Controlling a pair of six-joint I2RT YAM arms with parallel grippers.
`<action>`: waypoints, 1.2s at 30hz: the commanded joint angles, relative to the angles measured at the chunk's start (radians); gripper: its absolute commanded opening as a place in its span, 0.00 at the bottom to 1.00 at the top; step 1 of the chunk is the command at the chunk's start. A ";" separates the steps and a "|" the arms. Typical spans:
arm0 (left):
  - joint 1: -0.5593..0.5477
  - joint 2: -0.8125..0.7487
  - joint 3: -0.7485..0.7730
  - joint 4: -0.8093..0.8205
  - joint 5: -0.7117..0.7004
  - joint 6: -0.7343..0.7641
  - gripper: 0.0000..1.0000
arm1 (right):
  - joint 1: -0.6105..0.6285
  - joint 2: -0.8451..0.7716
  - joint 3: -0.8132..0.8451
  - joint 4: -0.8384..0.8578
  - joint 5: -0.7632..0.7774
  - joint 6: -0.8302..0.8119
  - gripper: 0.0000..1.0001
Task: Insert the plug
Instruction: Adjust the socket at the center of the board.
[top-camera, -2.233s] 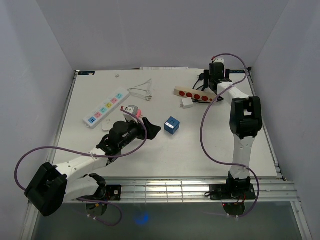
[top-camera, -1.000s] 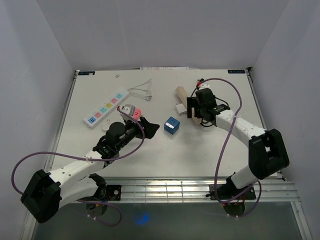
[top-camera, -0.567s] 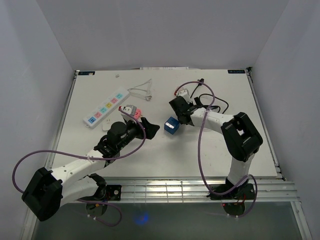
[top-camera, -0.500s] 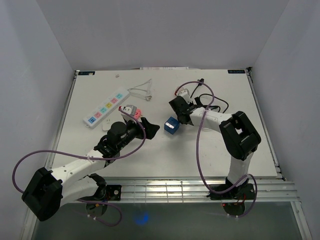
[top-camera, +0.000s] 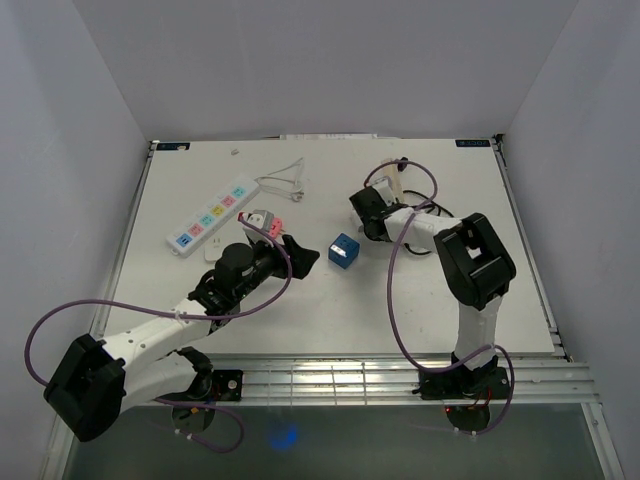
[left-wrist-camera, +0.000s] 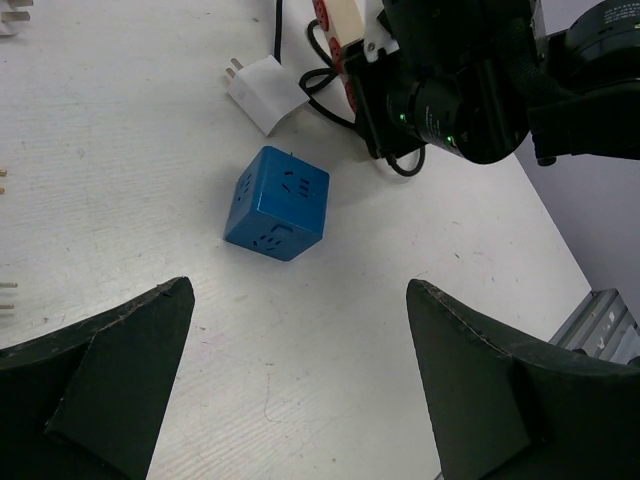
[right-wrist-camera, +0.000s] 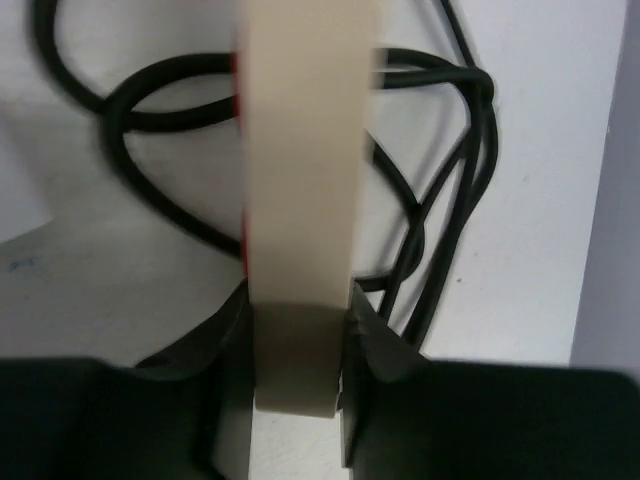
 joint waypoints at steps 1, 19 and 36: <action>-0.005 0.003 0.036 -0.012 -0.004 0.010 0.98 | -0.021 -0.027 0.014 -0.011 -0.074 0.055 0.09; -0.030 0.159 0.139 -0.016 -0.002 0.076 0.98 | -0.324 -0.438 -0.482 0.309 -1.195 0.251 0.08; -0.036 0.848 0.922 -0.388 0.048 0.127 0.98 | -0.455 -0.372 -0.582 0.526 -1.390 0.392 0.08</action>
